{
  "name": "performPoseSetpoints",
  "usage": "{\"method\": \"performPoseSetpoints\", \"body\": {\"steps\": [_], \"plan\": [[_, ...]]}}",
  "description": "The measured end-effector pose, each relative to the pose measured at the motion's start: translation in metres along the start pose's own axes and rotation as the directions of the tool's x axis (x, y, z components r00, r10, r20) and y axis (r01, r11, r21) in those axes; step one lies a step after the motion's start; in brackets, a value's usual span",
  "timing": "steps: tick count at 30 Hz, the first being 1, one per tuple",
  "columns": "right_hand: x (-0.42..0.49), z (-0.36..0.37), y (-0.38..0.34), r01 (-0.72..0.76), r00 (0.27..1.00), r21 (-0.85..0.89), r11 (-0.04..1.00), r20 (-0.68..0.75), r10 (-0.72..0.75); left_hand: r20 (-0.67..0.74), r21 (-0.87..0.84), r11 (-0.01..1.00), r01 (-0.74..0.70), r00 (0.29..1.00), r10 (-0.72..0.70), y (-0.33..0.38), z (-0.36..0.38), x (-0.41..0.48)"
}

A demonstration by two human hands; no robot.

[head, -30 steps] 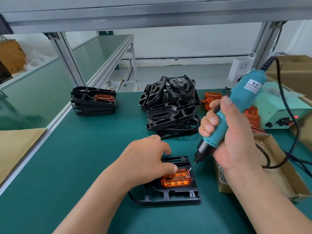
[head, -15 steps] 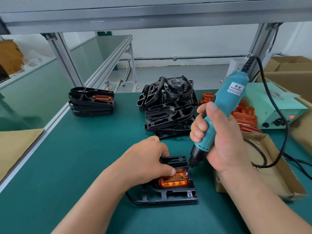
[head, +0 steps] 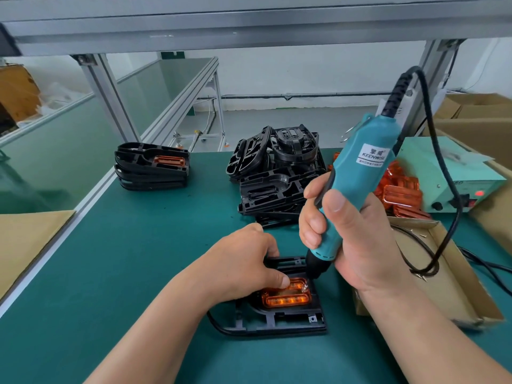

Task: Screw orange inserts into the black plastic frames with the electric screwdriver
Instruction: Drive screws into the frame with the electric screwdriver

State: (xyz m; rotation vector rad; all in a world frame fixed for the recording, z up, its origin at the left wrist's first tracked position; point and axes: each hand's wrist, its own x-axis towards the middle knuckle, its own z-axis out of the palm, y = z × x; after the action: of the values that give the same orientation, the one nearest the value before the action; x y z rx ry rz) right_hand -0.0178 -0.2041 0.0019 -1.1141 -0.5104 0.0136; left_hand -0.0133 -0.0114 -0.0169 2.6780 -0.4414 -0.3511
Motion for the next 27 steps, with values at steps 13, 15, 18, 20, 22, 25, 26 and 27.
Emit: {"method": "performPoseSetpoints", "body": {"steps": [13,15,18,20,22,25,26,27], "plan": [[-0.0035,0.0023,0.0028,0.023,0.997,-0.098,0.995,0.076,-0.015,0.019,-0.083,0.996,0.012,1.0,-0.011,-0.0011,0.0019,0.0015],[-0.0033,0.0023,0.0034,0.023,0.997,-0.102,0.995,0.08,-0.015,0.032,-0.083,0.996,0.017,0.999,-0.014,-0.0005,0.0011,0.0008],[-0.0031,0.0024,0.0044,0.02,0.996,-0.1,0.995,0.09,-0.011,0.045,-0.084,0.996,0.018,0.999,-0.014,0.0007,-0.0002,0.0002],[-0.0033,0.0028,0.006,0.019,0.995,-0.095,0.995,0.099,-0.01,0.05,-0.088,0.996,0.018,0.999,-0.013,0.0012,-0.0005,-0.0005],[-0.0038,0.0035,0.0073,0.012,0.995,-0.09,0.996,0.101,-0.003,0.052,-0.084,0.996,0.011,0.999,-0.007,0.0015,-0.0006,-0.0008],[-0.0029,0.0041,0.007,0.016,0.995,-0.084,0.996,0.104,-0.008,0.049,-0.089,0.996,0.02,0.999,-0.016,0.0014,-0.0012,-0.0003],[-0.0024,0.0042,0.0065,0.019,0.995,-0.08,0.997,0.104,-0.01,0.048,-0.092,0.995,0.025,0.999,-0.02,0.0016,-0.0012,-0.0001],[-0.0017,0.0041,0.0062,0.02,0.994,-0.077,0.997,0.105,-0.012,0.047,-0.094,0.995,0.028,0.999,-0.023,0.0017,-0.001,-0.0002]]}}
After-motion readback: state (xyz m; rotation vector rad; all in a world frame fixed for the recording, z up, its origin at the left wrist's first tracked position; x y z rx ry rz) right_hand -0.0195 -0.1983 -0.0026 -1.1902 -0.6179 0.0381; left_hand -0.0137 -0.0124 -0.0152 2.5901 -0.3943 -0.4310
